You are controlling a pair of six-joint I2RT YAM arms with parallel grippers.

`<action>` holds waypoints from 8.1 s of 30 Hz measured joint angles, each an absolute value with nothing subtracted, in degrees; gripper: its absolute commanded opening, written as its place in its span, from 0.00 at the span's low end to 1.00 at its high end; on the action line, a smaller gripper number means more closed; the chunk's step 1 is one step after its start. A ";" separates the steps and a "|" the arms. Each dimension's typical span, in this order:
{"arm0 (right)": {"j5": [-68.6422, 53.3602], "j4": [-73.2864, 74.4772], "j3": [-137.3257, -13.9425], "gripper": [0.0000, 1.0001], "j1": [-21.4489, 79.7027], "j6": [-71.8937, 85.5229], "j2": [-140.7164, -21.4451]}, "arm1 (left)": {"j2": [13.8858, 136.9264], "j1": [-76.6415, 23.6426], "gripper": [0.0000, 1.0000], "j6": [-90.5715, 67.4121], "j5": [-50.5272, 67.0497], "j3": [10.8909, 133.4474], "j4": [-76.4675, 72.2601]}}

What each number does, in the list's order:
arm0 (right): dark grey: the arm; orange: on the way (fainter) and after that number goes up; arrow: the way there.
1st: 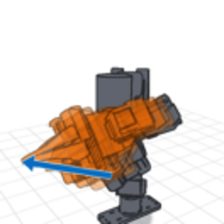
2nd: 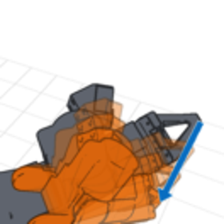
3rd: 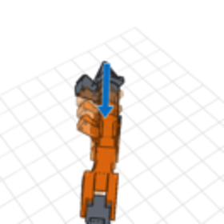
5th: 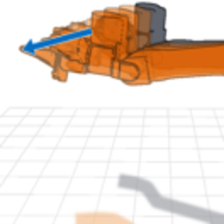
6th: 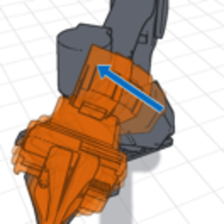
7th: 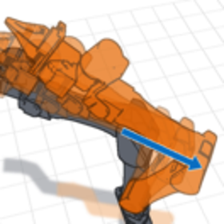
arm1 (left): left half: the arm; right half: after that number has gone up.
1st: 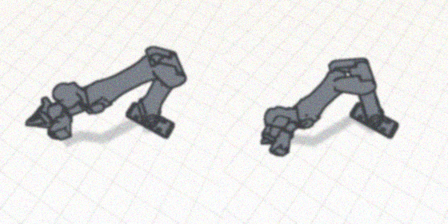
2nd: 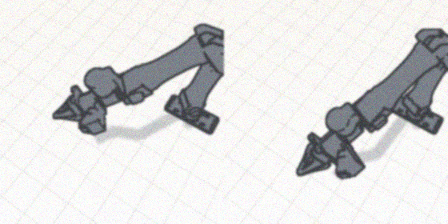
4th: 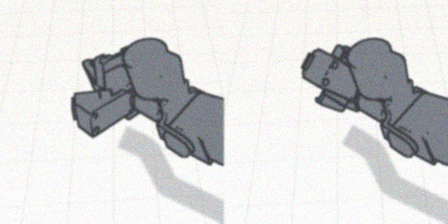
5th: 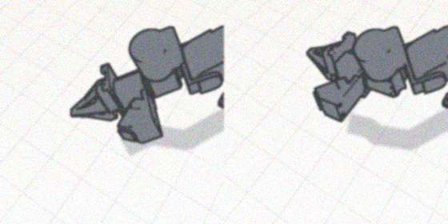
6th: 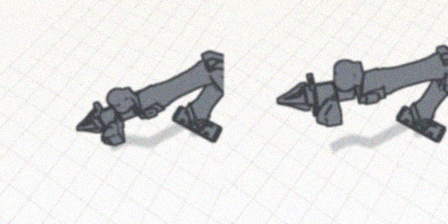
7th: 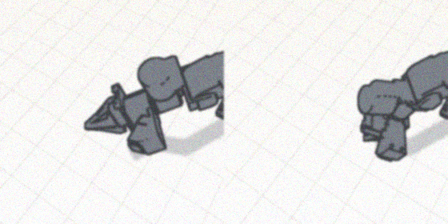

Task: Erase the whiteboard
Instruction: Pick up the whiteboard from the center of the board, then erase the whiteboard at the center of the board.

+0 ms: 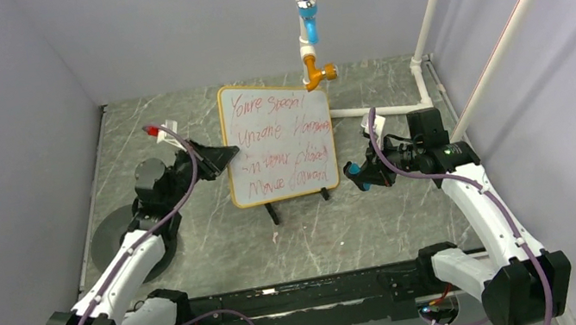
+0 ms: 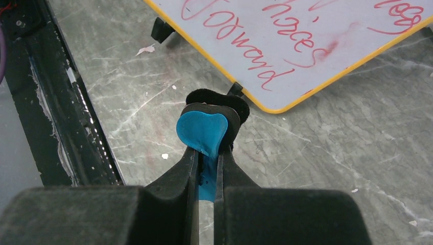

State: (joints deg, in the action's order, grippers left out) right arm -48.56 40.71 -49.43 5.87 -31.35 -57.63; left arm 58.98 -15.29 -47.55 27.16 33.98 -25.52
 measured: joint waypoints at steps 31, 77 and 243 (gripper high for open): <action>-49.39 41.28 -49.43 0.00 5.39 -32.14 -57.63 | 46.19 -20.43 0.00 -53.32 16.62 26.83 -24.91; 3.64 26.50 -78.83 0.00 49.76 -27.75 -84.09 | 48.07 -39.83 0.00 -35.66 6.76 17.21 -31.64; -13.98 26.50 -77.43 0.00 38.11 -16.91 -81.54 | 43.70 -42.41 0.00 -25.10 3.62 9.93 -38.46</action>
State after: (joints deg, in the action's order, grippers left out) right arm -13.98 26.50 -77.43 38.11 -16.91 -81.54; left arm 43.70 -42.41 -25.10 3.62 9.93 -38.46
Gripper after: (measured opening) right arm 0.084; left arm 0.046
